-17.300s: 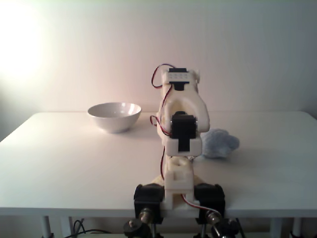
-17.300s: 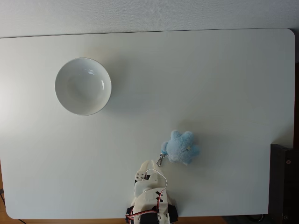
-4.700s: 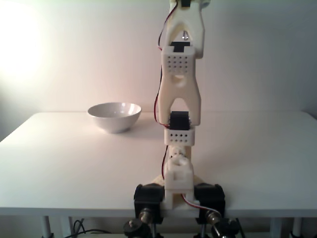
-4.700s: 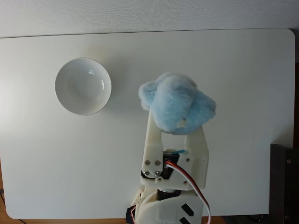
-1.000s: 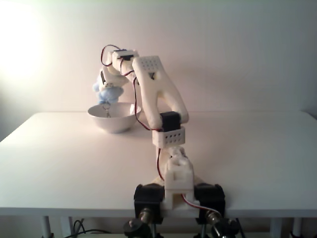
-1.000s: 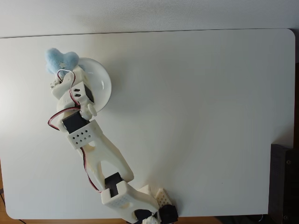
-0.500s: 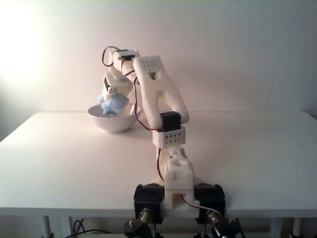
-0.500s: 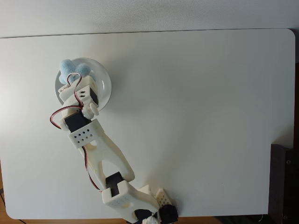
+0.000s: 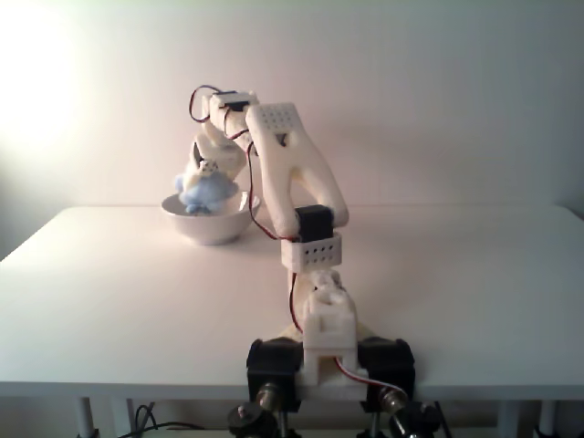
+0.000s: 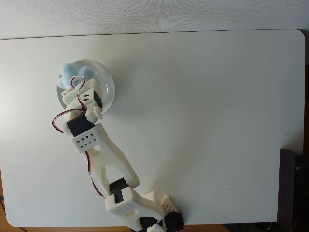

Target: Grasp a skyblue doll and put it into the bowl.

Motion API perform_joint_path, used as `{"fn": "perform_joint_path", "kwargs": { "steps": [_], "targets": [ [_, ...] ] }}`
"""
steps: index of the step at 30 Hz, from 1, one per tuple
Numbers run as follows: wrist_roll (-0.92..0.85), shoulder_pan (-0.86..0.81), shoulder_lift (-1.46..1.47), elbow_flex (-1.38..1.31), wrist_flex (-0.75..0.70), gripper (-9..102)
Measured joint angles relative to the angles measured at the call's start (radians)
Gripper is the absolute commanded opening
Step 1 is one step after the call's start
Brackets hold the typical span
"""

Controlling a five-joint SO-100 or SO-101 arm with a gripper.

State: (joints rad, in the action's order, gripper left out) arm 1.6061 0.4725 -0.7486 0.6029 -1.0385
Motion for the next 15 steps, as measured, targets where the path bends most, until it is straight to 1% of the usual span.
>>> {"fn": "perform_joint_path", "kwargs": {
  "steps": [4,8,15],
  "targets": [
    [0.000,0.000,0.000,0.000,0.000,54],
    [0.000,-0.003,0.000,0.000,0.000,63],
    [0.000,-0.020,0.000,-0.002,0.000,64]
  ]
}}
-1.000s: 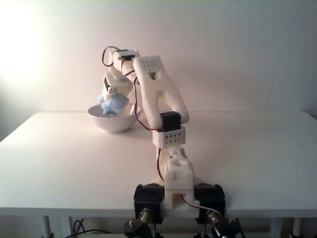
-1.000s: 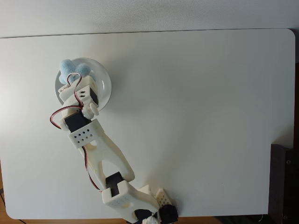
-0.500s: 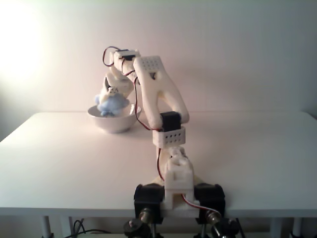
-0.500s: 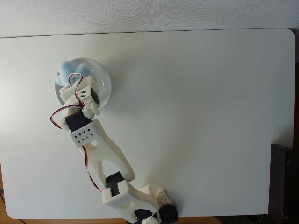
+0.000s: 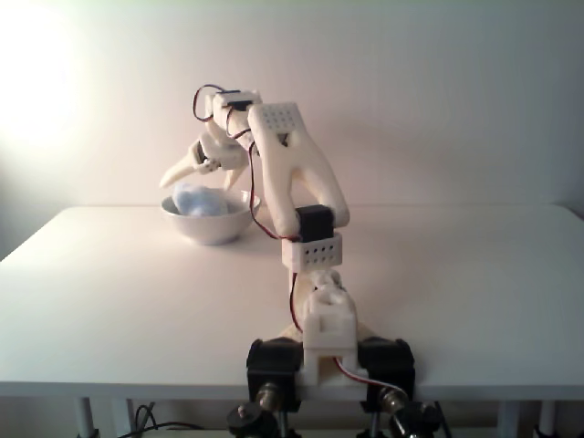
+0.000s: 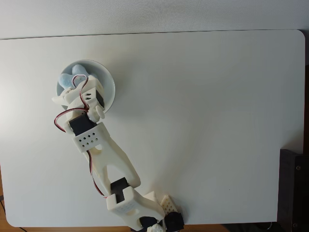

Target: Grasp a skyblue doll and put it into the bowl.

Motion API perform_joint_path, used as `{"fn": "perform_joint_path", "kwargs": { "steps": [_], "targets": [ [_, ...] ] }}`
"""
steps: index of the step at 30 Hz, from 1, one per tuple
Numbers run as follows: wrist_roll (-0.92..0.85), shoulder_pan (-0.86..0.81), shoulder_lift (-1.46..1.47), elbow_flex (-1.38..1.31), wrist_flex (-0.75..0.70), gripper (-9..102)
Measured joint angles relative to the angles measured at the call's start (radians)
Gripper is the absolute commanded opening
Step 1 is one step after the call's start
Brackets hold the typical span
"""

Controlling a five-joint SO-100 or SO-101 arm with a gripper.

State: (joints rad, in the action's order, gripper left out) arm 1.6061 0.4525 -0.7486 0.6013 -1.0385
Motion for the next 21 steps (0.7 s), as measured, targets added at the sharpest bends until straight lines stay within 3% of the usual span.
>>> {"fn": "perform_joint_path", "kwargs": {
  "steps": [21],
  "targets": [
    [0.000,0.006,-0.161,0.000,0.000,64]
  ]
}}
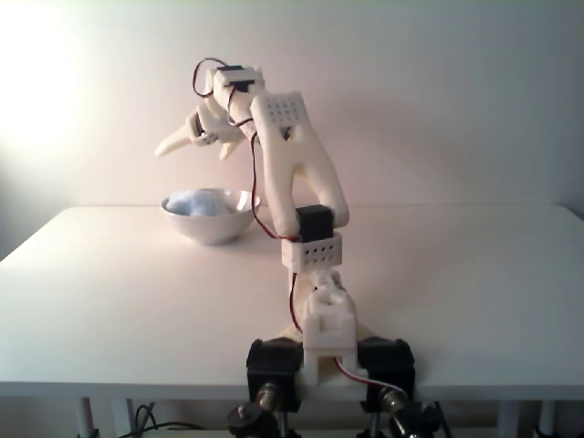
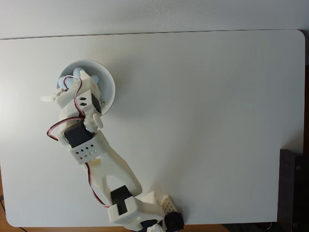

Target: Grasp a skyblue doll and put it into the bowl.

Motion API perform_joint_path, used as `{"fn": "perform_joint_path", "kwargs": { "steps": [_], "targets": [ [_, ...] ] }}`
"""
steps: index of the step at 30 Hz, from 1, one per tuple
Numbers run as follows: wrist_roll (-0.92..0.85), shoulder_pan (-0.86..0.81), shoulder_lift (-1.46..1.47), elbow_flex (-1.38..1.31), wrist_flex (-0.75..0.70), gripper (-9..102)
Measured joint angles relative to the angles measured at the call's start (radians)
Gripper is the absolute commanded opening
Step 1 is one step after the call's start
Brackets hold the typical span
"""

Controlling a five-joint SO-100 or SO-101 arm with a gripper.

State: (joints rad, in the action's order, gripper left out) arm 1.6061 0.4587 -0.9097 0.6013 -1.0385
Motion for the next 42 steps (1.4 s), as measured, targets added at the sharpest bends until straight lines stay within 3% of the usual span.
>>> {"fn": "perform_joint_path", "kwargs": {
  "steps": [3,12,25,37,42],
  "targets": [
    [0.000,-0.005,-0.031,0.000,0.000,58],
    [0.000,-0.005,-0.163,0.000,0.000,25],
    [0.003,-0.135,-0.362,0.000,0.000,2],
    [0.000,-0.227,-0.595,0.000,-0.002,0],
    [-0.002,-0.341,-0.632,-0.002,-0.002,0]
  ]
}}
